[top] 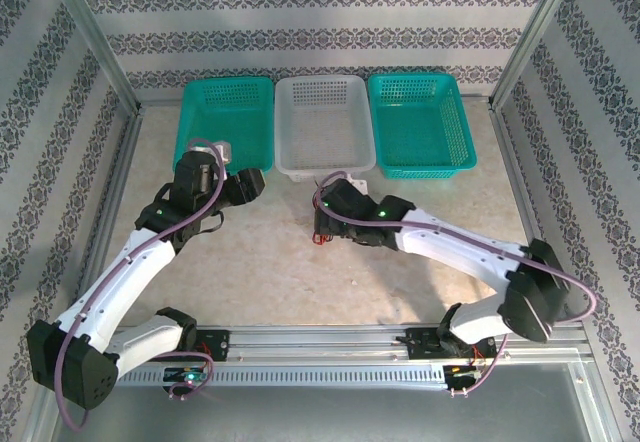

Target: Untangle the cables

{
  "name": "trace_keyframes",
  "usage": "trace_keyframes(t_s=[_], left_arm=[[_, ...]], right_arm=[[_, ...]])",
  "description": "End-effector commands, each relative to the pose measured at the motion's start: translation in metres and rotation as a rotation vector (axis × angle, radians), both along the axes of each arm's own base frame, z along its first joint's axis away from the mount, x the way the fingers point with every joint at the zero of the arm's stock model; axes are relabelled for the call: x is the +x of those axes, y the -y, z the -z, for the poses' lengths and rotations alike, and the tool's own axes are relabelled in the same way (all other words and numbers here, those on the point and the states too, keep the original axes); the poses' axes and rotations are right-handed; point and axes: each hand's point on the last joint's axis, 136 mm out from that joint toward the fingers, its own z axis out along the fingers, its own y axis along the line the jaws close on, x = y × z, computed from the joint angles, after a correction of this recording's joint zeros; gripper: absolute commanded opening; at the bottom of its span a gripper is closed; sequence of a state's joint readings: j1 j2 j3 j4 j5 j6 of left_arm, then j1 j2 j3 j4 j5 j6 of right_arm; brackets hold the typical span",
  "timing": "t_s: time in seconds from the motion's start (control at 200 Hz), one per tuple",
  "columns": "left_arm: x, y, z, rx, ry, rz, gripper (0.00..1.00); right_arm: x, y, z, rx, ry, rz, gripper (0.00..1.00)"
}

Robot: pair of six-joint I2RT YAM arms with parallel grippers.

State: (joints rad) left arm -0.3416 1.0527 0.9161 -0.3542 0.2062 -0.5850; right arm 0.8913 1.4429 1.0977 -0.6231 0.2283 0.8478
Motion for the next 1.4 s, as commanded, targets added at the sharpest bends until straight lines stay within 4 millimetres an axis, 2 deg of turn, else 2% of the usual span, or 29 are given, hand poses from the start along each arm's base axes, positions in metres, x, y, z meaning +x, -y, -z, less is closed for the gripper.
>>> trace_keyframes(t_s=[0.0,0.115,0.2,0.35,0.545,0.64,0.74,0.854,0.884,0.954,1.034,1.244,1.394], left_arm=[[-0.003,0.019,-0.008,-0.091,-0.028,0.063,0.61],[-0.008,0.026,-0.004,-0.123,-0.046,0.094,0.60],[-0.013,0.025,-0.001,-0.131,-0.050,0.096,0.64],[-0.021,0.025,0.003,-0.141,-0.059,0.111,0.65],[-0.026,0.032,0.008,-0.145,-0.074,0.157,0.71],[-0.025,0.034,0.011,-0.146,-0.085,0.168,0.72],[-0.025,0.034,0.014,-0.134,-0.089,0.175,0.73],[-0.026,0.034,0.022,-0.124,-0.107,0.182,0.76],[-0.027,0.034,0.026,-0.124,-0.114,0.183,0.78],[-0.032,0.037,0.032,-0.142,-0.128,0.199,0.84],[-0.038,0.047,0.030,-0.205,-0.121,0.249,1.00],[-0.052,0.079,-0.007,-0.374,-0.049,0.450,1.00],[-0.057,0.096,-0.040,-0.500,0.026,0.575,0.99]], right_arm=[[-0.007,-0.009,0.017,-0.012,-0.112,-0.004,0.76],[0.006,-0.007,0.029,-0.066,-0.144,0.001,0.63],[0.017,-0.007,0.037,-0.085,-0.165,-0.008,0.44],[0.032,-0.001,0.046,-0.090,-0.180,0.009,0.36],[0.039,-0.021,0.056,-0.074,-0.203,-0.062,0.33],[0.043,-0.022,0.059,-0.090,-0.205,-0.059,0.29],[0.044,-0.019,0.062,-0.104,-0.205,-0.049,0.18],[0.043,-0.015,0.060,-0.123,-0.205,-0.055,0.00],[0.041,-0.014,0.058,-0.127,-0.201,-0.063,0.00],[0.038,-0.015,0.043,-0.112,-0.171,-0.099,0.00],[0.029,-0.021,0.014,-0.082,-0.100,-0.171,0.00],[-0.010,-0.035,-0.070,-0.028,0.086,-0.462,0.00],[-0.026,-0.036,-0.122,0.058,0.182,-0.552,0.00]])
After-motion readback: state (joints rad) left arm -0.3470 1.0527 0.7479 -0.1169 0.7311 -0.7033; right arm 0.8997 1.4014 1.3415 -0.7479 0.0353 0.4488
